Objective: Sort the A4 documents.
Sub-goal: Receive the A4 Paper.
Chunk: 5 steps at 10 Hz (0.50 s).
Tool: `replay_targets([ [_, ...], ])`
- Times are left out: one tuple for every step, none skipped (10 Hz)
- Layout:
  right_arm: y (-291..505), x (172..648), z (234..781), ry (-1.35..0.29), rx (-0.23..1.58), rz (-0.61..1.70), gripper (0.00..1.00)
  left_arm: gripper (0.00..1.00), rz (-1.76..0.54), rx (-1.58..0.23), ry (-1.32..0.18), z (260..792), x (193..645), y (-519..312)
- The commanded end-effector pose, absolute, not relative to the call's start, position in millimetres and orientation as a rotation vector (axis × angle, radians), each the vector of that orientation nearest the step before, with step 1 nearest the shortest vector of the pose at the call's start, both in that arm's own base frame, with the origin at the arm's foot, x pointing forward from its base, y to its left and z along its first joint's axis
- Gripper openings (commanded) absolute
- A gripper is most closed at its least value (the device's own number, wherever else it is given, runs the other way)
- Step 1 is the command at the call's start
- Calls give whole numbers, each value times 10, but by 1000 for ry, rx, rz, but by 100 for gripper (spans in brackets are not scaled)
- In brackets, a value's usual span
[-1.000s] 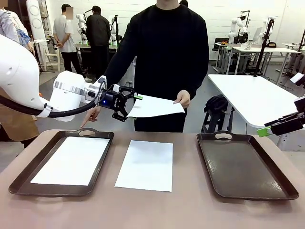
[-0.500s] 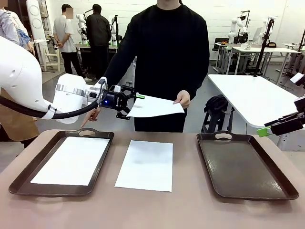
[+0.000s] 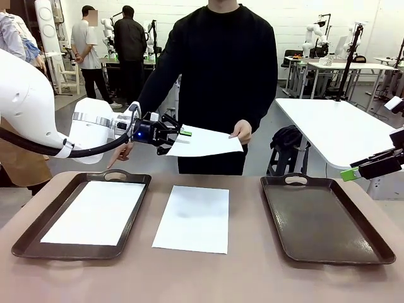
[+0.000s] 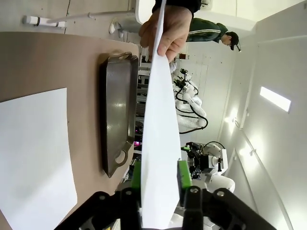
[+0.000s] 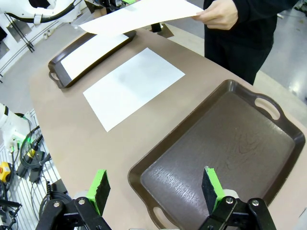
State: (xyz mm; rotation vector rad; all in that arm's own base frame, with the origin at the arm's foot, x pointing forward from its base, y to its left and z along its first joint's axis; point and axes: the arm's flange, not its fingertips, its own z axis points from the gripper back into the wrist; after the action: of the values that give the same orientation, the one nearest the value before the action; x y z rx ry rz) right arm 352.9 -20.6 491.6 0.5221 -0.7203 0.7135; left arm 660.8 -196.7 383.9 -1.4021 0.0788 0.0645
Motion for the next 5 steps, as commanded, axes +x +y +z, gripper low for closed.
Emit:
replay_targets([
  [-205,3566,4904,-734,542,728,100,10,41,-1420,61,3822,6655,-1971],
  [-205,3566,4904,-734,542,728,100,3,41,-1419,61,3822,6652,-1963],
  [-205,3566,4904,-734,542,728,100,0,41,-1420,62,3820,6651,-1964],
  [-205,3566,4904,-734,542,728,100,0,41,-1419,64,3815,6651,-1963],
  [-205,3566,4904,-734,542,728,100,0,38,-1416,65,3817,6652,-1965],
])
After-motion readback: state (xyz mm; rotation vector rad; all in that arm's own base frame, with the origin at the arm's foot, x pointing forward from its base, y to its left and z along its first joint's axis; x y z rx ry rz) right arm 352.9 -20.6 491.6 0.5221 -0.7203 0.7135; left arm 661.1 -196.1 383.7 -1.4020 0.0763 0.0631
